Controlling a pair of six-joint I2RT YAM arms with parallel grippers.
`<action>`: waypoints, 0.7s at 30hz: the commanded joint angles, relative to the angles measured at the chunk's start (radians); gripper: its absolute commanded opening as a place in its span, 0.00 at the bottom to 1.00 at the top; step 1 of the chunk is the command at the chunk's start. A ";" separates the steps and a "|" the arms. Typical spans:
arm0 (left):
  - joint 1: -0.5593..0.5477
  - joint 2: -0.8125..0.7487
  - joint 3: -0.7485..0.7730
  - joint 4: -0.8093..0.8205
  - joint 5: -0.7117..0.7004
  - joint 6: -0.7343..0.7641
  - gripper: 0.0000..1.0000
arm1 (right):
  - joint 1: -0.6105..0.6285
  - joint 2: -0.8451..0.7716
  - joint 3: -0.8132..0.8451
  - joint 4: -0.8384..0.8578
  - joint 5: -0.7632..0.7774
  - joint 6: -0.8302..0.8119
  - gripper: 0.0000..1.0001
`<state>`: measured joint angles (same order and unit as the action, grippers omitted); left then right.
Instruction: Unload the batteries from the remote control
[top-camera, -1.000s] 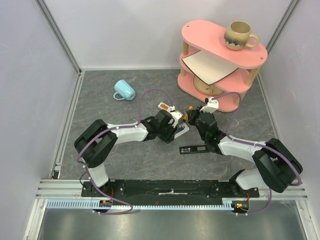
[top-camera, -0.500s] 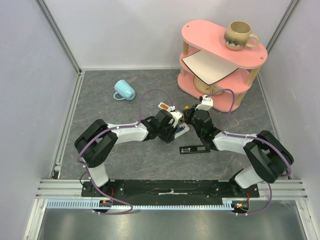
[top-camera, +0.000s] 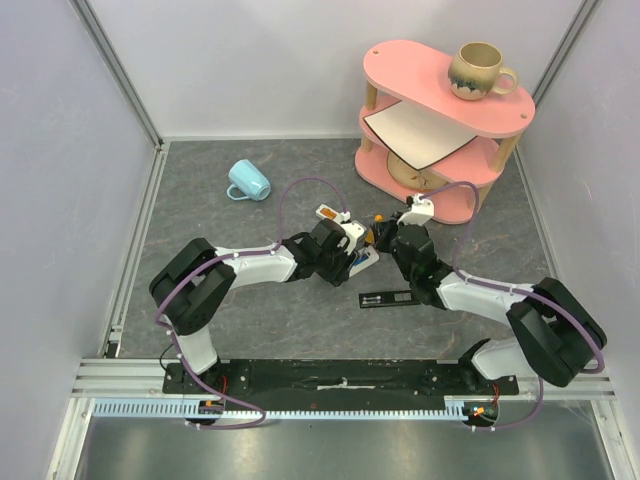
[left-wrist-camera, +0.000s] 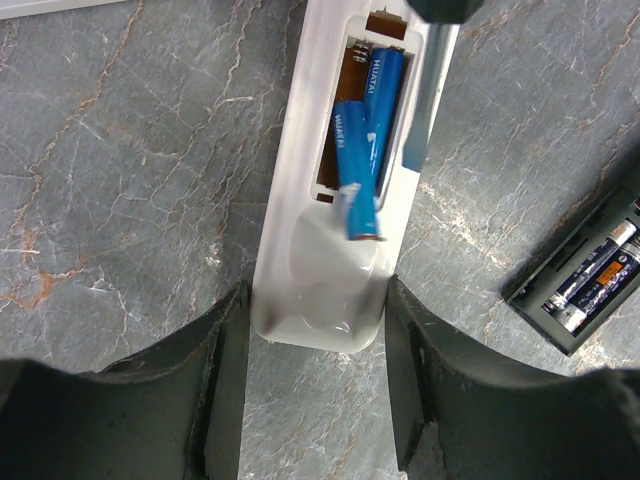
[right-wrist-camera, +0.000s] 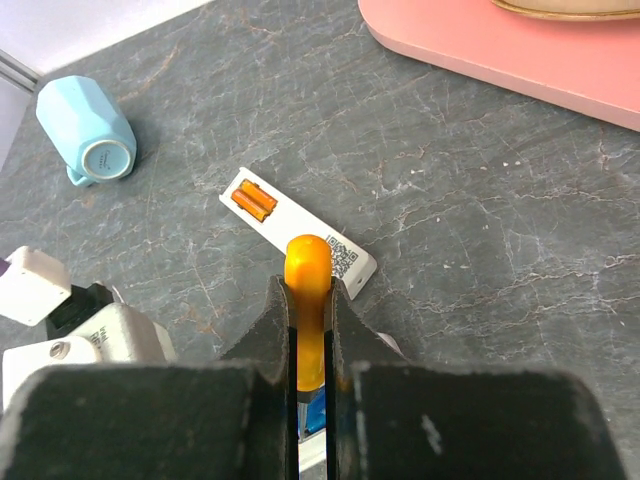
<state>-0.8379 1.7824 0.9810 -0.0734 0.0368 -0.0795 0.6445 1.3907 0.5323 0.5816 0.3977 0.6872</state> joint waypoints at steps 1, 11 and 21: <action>-0.001 0.040 0.004 -0.029 0.017 0.009 0.02 | 0.001 -0.053 -0.025 -0.008 0.013 -0.006 0.00; -0.001 0.041 0.004 -0.031 0.015 0.009 0.02 | 0.000 -0.025 -0.009 0.014 0.055 -0.015 0.00; -0.001 0.041 0.004 -0.032 0.017 0.011 0.02 | 0.000 0.122 0.090 0.043 0.110 -0.046 0.00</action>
<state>-0.8379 1.7844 0.9829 -0.0731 0.0368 -0.0792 0.6441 1.4704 0.5655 0.5709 0.4629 0.6613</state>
